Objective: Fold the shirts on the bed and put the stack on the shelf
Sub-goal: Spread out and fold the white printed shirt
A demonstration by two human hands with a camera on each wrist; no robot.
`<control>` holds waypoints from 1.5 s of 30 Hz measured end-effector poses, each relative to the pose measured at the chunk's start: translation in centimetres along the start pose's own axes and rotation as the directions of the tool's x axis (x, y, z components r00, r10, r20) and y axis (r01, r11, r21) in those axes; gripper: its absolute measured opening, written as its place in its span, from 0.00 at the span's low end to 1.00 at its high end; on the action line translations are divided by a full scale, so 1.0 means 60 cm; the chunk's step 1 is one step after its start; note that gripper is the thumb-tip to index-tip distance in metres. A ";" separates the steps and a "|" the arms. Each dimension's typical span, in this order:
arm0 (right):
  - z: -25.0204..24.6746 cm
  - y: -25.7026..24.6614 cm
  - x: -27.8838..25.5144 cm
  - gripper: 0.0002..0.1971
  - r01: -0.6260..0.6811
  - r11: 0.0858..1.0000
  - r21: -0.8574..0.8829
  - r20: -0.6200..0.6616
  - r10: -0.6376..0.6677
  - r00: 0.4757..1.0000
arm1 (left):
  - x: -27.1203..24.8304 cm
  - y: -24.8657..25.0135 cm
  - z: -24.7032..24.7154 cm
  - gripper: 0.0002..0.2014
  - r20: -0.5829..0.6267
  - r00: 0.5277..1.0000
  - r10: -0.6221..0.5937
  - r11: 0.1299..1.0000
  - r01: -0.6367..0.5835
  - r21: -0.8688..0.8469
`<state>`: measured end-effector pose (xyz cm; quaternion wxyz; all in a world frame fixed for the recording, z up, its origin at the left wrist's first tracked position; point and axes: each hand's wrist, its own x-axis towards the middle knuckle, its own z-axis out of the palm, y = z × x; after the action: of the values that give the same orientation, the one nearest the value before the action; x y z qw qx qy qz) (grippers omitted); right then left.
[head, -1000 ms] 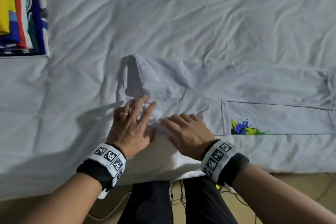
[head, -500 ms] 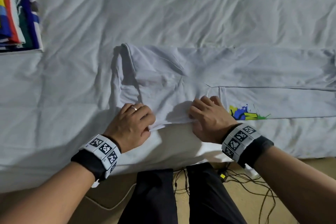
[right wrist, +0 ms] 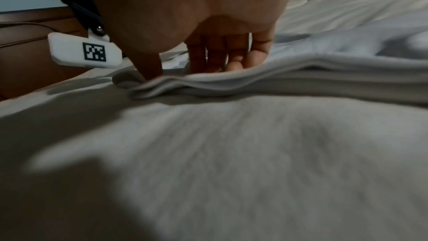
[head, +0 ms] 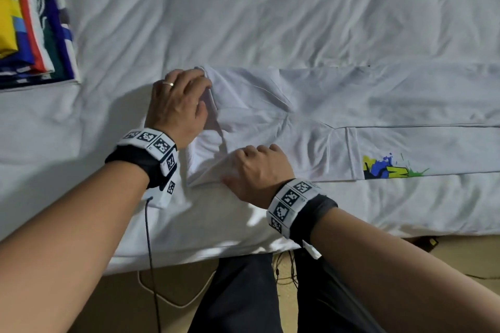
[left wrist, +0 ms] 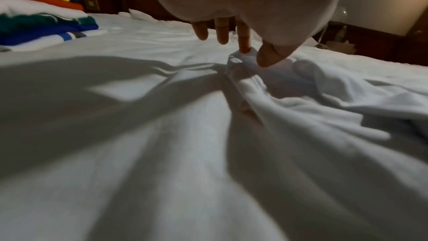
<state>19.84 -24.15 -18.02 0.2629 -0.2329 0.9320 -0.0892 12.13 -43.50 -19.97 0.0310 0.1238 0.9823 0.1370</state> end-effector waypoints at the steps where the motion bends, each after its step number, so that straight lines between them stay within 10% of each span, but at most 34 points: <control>1: 0.002 -0.003 0.005 0.23 -0.006 1.000 -0.007 -0.001 0.006 1.000 | 0.005 -0.004 0.002 0.21 0.034 0.999 0.031 0.999 -0.031 0.019; 8: 0.002 0.001 0.007 0.05 0.052 0.998 0.047 -0.030 -0.050 0.998 | 0.017 -0.024 0.004 0.29 0.226 0.974 -0.020 0.985 -0.020 0.173; 16: 0.015 0.019 -0.010 0.17 0.121 0.992 0.018 -0.012 -0.121 0.993 | 0.041 -0.038 0.011 0.28 0.119 0.963 -0.240 0.969 0.245 -0.031; 25: 0.011 0.034 -0.021 0.08 0.190 0.969 0.160 -0.029 -0.187 0.982 | 0.070 -0.036 0.024 0.06 -0.004 0.914 -0.406 0.895 0.397 -0.203; 31: -0.033 0.049 -0.008 0.12 0.265 0.939 0.218 0.001 -0.272 0.962 | 0.071 -0.041 0.014 0.14 0.028 0.871 -0.491 0.832 0.478 -0.281; 36: -0.098 0.133 0.103 0.14 0.083 0.969 0.235 -0.320 -0.004 0.947 | 0.077 -0.031 0.008 0.20 0.192 0.808 -0.557 0.779 0.589 -0.215; 45: -0.110 0.223 0.179 0.09 -0.263 0.950 0.170 -0.050 0.274 0.960 | 0.077 -0.026 0.029 0.07 0.112 0.791 -0.602 0.711 0.594 -0.376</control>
<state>3.05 -17.29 -21.13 0.2565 -0.0784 0.9537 -0.1364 7.46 -43.34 -22.22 0.0885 -0.2106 0.9214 0.3144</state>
